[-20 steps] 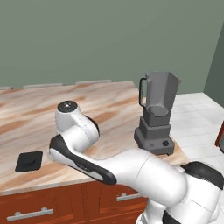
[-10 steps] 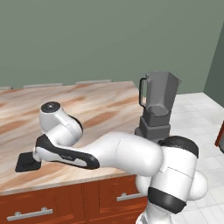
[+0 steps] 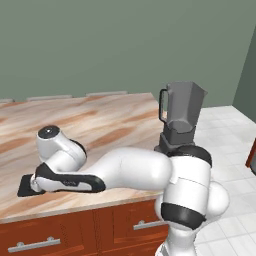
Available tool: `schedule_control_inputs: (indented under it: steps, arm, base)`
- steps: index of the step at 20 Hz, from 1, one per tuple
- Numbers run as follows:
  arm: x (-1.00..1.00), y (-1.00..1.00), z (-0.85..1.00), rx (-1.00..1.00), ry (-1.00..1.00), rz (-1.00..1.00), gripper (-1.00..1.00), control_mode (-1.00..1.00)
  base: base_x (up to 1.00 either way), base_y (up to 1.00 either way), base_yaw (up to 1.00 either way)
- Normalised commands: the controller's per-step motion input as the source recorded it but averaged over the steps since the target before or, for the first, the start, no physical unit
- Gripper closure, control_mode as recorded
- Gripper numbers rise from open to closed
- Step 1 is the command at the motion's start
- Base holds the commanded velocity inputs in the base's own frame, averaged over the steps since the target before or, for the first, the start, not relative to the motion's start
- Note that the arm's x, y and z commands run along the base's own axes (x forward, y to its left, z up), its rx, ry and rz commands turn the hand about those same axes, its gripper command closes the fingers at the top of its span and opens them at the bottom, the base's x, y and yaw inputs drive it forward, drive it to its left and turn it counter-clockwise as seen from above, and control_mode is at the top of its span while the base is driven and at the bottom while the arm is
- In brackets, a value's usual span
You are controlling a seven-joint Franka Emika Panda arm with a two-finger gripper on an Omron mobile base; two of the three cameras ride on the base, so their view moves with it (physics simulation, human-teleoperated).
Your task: Close the lid blender by securely placing the lid on top.
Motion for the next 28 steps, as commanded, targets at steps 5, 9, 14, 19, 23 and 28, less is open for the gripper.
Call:
schedule_control_inputs:
  steps: [5, 9, 14, 19, 23, 28]
  arm:
    - [0.12, 0.21, -0.23, 0.00, 0.00, 0.00, -1.00, -1.00]
    - [0.09, 0.22, -0.16, 0.00, 0.00, 0.00, -1.00, -1.00]
    - [0.21, 0.26, -0.07, 0.00, 0.00, 0.00, -1.00, -1.00]
    - [0.24, 0.20, -0.01, 0.00, 0.00, 0.00, -1.00, -1.00]
    - [0.21, 0.24, -0.14, 0.00, 0.00, 0.00, -1.00, -1.00]
    - [0.13, 0.11, -0.26, 0.01, 0.00, 0.00, -1.00, -1.00]
  base:
    - [0.00, 0.00, 0.00]
    - [0.00, 0.00, 0.00]
    - [0.00, 0.00, 0.00]
    - [0.00, 0.00, 0.00]
    - [0.00, 0.00, 0.00]
    - [0.00, 0.00, 0.00]
